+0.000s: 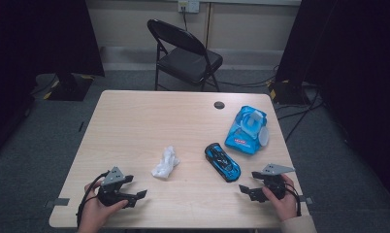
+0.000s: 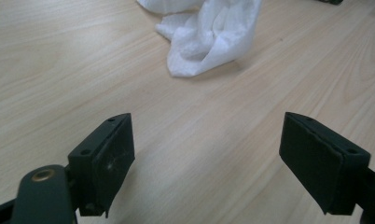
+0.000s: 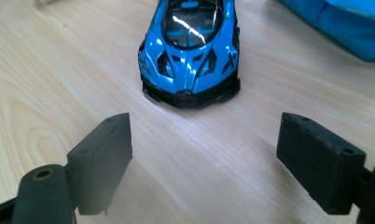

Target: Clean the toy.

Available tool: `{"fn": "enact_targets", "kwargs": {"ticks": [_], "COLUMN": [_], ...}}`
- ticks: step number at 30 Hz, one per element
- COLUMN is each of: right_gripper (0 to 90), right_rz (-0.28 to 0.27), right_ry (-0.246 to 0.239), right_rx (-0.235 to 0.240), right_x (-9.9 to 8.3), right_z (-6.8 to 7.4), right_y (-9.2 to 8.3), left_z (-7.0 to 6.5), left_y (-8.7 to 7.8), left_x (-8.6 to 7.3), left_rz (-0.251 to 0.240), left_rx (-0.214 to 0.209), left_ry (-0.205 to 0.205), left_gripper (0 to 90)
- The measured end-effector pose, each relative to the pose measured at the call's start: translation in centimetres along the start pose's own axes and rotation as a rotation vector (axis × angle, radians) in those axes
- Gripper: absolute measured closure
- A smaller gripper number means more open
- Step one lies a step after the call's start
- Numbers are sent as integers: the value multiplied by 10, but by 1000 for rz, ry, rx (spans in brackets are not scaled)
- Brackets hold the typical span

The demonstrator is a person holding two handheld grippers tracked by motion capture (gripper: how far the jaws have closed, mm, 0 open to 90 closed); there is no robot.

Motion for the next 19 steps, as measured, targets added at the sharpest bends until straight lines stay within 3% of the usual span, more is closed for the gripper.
{"fn": "enact_targets", "kwargs": {"ticks": [12,17,19], "right_gripper": [195,191,191], "right_rz": [25,36,41], "right_ry": [-56,-89,-105], "right_rx": [-41,-56,-58], "right_x": [-8,-9,-9], "right_z": [-3,-2,-1], "right_y": [2,2,2], "left_z": [3,2,1], "left_y": [-1,1,2], "left_x": [-11,-13,-13], "left_rz": [36,70,74], "left_rx": [21,37,36], "left_ry": [31,98,105], "left_gripper": [178,166,154]}}
Point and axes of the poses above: each handheld gripper's, and its own axes: y roughly forward along the jaws, x roughly out of its top, z roughly to its left, the point moved 7 cm from there along y, roughly forward along the jaws, and after that the axes turned 2 degrees about -y, right-handed, at the moved point
